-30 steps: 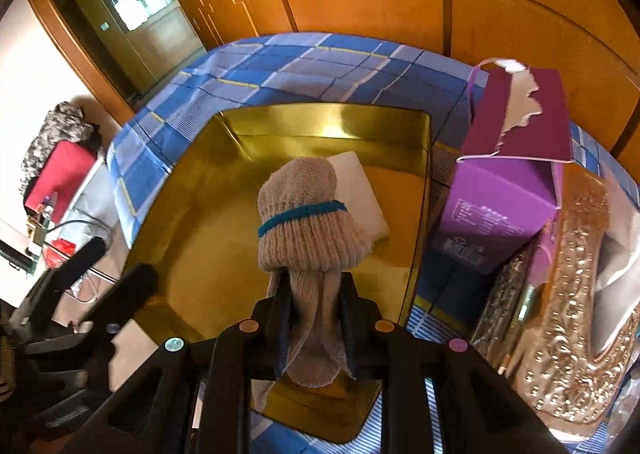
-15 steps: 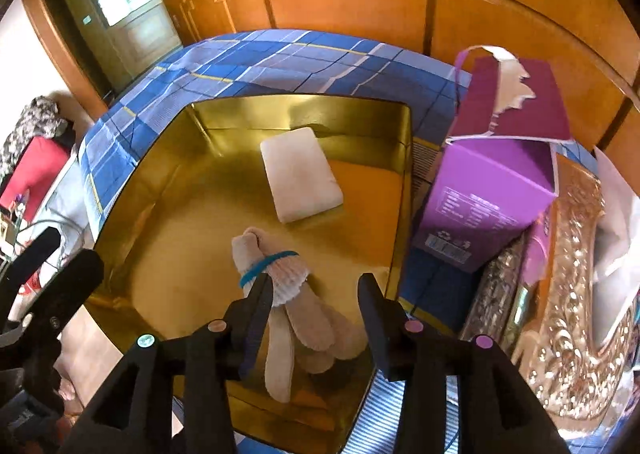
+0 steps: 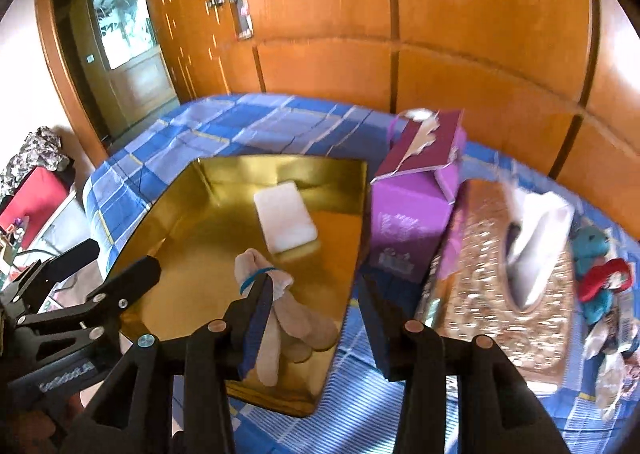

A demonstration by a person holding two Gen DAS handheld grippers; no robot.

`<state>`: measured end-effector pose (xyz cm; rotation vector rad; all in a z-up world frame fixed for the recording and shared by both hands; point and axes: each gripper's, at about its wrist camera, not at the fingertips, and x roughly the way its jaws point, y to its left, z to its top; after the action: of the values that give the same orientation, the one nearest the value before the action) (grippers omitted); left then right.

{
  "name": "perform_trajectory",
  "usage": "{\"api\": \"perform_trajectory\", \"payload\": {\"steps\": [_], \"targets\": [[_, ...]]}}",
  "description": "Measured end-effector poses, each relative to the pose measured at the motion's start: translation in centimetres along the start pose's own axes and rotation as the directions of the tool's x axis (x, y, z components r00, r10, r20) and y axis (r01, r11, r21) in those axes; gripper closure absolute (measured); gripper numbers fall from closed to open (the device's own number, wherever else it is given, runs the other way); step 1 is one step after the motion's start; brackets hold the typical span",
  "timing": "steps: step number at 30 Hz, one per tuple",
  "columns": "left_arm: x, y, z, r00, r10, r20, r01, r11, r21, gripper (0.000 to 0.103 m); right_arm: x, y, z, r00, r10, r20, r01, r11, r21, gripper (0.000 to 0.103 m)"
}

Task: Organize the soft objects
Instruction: 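Carry the white knit sock into the gold tray and release it with the right tool, then move both tools back toward the pile of soft items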

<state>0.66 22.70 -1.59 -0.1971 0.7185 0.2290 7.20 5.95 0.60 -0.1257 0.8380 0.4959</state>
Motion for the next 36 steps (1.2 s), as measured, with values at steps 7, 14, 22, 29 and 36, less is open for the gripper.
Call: {"api": "perform_trajectory", "payload": {"steps": [7,14,22,29,36], "targets": [[-0.5,-1.4,-0.1,1.0,-0.021,0.004,0.021,0.999,0.033,0.011,-3.1,-1.0,-0.6,0.993,-0.045,0.107,0.045,0.999,-0.001,0.059],[-1.1,-2.9,-0.2,0.999,-0.05,0.009,0.049,0.996,0.069,0.011,-5.4,-2.8,-1.6,0.983,-0.088,0.159,0.085,0.996,0.025,0.059],[-2.2,-4.9,-0.1,0.997,-0.077,0.03,0.072,0.989,0.128,0.011,-7.5,-6.9,-3.0,0.972,-0.15,0.18,0.129,0.984,0.123,0.059],[-2.8,-6.5,0.1,0.994,-0.105,0.036,0.098,0.981,0.167,0.011,-9.2,-11.1,-4.5,0.957,-0.231,0.176,0.193,0.959,0.208,0.059],[-3.3,-8.6,-0.1,0.989,-0.141,0.034,0.13,0.967,0.218,0.011,-10.0,-16.1,-7.8,0.943,-0.318,0.101,0.277,0.915,0.295,0.059]]}}
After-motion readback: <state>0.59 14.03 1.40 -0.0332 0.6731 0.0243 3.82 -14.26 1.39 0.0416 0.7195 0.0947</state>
